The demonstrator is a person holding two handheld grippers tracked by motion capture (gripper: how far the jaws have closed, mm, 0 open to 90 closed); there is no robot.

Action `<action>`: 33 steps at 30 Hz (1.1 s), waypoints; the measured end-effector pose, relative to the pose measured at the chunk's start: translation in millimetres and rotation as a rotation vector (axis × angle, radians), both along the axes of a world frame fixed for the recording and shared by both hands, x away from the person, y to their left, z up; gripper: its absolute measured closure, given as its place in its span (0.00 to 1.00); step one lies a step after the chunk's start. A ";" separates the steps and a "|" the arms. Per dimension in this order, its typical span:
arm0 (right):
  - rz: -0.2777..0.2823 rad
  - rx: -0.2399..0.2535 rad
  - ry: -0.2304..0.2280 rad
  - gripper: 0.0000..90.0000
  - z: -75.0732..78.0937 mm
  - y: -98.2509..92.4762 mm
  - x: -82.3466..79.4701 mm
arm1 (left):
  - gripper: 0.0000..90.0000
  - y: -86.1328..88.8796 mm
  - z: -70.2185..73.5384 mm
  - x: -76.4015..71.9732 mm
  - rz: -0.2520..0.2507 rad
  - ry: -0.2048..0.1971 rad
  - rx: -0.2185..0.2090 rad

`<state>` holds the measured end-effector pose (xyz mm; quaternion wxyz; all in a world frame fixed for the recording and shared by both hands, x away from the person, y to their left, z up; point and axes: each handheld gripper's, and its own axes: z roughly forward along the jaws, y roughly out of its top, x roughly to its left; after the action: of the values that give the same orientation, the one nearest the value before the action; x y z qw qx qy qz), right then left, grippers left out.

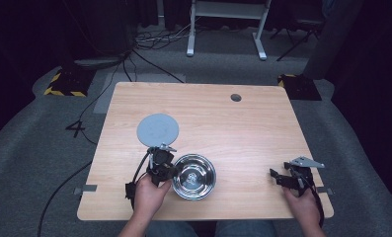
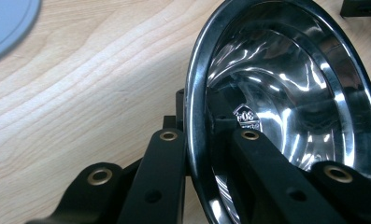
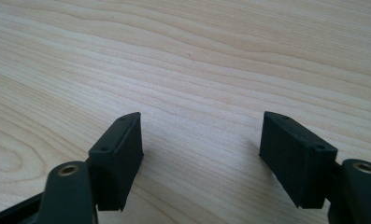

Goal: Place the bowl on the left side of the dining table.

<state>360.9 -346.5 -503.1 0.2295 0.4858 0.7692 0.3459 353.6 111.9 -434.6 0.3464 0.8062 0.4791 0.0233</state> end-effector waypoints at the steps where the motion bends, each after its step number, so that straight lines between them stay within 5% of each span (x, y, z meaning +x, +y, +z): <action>1: 0.000 -0.001 -0.001 0.34 0.0 -0.1 0.0 | 0.96 0.6 0.6 0.6 0.002 -0.005 0.004; 21: -0.007 0.004 0.002 0.33 0.0 0.7 1.0 | 0.96 23.3 27.7 28.3 0.056 -0.052 0.027; 33: -0.007 0.004 0.002 0.33 0.0 0.7 1.0 | 0.96 48.0 41.5 51.8 0.113 -0.053 -0.004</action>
<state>362.0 -345.7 -503.1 0.2289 0.4894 0.7671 0.3460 405.5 159.8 -393.1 0.3589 0.7762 0.5144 0.0632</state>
